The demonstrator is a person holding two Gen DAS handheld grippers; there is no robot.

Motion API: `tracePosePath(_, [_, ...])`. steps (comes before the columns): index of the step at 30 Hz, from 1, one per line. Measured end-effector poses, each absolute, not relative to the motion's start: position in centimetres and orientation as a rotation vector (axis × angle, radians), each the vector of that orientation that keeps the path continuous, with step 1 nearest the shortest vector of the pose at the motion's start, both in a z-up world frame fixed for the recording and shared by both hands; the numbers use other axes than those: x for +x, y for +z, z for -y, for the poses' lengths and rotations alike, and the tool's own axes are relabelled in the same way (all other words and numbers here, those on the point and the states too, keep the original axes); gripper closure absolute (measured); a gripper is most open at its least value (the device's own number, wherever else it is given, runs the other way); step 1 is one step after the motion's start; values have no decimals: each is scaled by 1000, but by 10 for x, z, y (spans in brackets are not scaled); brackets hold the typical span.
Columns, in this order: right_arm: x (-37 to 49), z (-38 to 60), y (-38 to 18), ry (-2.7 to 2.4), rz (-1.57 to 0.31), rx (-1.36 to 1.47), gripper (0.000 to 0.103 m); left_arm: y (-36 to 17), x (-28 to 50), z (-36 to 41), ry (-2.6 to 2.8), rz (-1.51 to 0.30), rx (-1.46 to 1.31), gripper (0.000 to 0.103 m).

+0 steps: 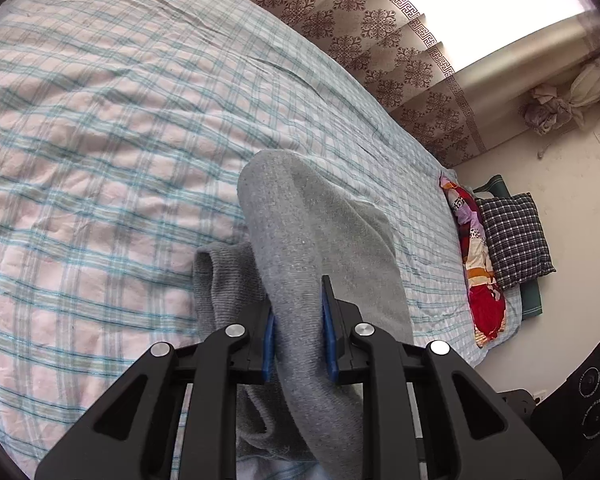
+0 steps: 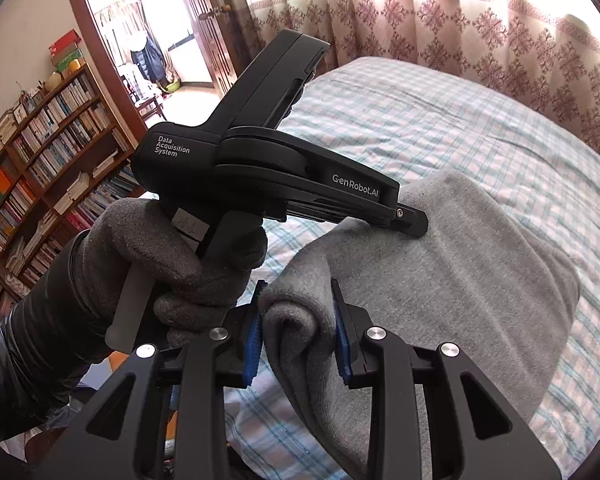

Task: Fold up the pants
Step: 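Fold the held edge over the pants with both grippers and open them, then move both grippers to the edge of the folded pants bundle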

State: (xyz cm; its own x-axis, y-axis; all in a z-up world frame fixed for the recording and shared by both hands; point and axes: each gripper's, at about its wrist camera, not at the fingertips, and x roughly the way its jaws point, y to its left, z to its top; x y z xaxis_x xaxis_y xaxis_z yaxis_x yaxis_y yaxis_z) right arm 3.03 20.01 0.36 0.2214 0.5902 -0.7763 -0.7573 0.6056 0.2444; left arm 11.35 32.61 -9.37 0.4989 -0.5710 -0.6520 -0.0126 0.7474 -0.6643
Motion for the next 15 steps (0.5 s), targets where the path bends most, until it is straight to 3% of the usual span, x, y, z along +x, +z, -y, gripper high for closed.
tracePosePath(6, [39,-208,-17,972,-1053,-195,69,-118,111,-334,-334,-1041,-694,83])
tracePosePath(15, [39,-153,9,968,-946,-157,60,-113,103,-335,-215,-1033,-551,65])
